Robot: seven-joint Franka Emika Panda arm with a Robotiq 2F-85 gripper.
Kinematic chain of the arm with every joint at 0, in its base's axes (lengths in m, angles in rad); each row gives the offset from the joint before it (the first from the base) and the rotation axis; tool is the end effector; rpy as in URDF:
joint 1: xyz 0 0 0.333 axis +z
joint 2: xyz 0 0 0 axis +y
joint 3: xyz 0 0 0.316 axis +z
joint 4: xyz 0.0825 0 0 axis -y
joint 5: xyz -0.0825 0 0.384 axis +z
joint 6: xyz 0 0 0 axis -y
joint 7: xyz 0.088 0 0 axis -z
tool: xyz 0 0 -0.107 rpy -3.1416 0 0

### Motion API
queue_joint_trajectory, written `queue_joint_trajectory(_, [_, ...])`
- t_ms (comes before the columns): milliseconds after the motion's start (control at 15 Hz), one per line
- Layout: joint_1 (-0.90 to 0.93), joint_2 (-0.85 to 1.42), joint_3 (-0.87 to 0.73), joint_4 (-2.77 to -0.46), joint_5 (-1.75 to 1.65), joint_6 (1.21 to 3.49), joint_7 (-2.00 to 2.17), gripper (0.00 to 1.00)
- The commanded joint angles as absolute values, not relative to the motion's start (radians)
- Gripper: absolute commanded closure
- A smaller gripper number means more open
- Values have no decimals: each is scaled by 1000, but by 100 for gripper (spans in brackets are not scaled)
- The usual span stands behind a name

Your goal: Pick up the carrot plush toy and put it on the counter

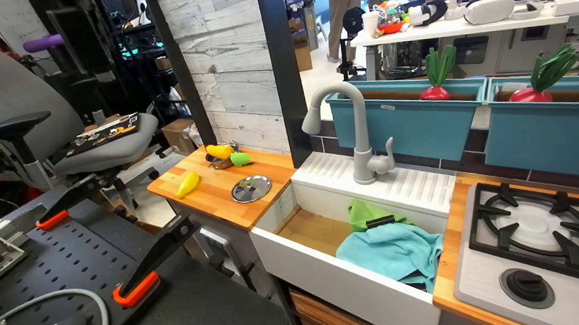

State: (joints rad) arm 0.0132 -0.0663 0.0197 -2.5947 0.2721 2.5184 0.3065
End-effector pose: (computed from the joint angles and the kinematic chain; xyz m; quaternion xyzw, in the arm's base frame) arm 0.4363 0.0118 0.2791 -0.9665 0.2446 0.0180 0.0760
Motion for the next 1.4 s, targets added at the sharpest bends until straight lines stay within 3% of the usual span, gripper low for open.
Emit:
queue_joint_trajectory(0, [45, 182, 51, -2416, 345, 2612, 426, 0])
queue_joint_trajectory(600, [108, 629, 81, -2017, 484, 2707, 590, 0])
queue_joint_trajectory(1333, [153, 938, 65, -1703, 461, 2723, 742, 0])
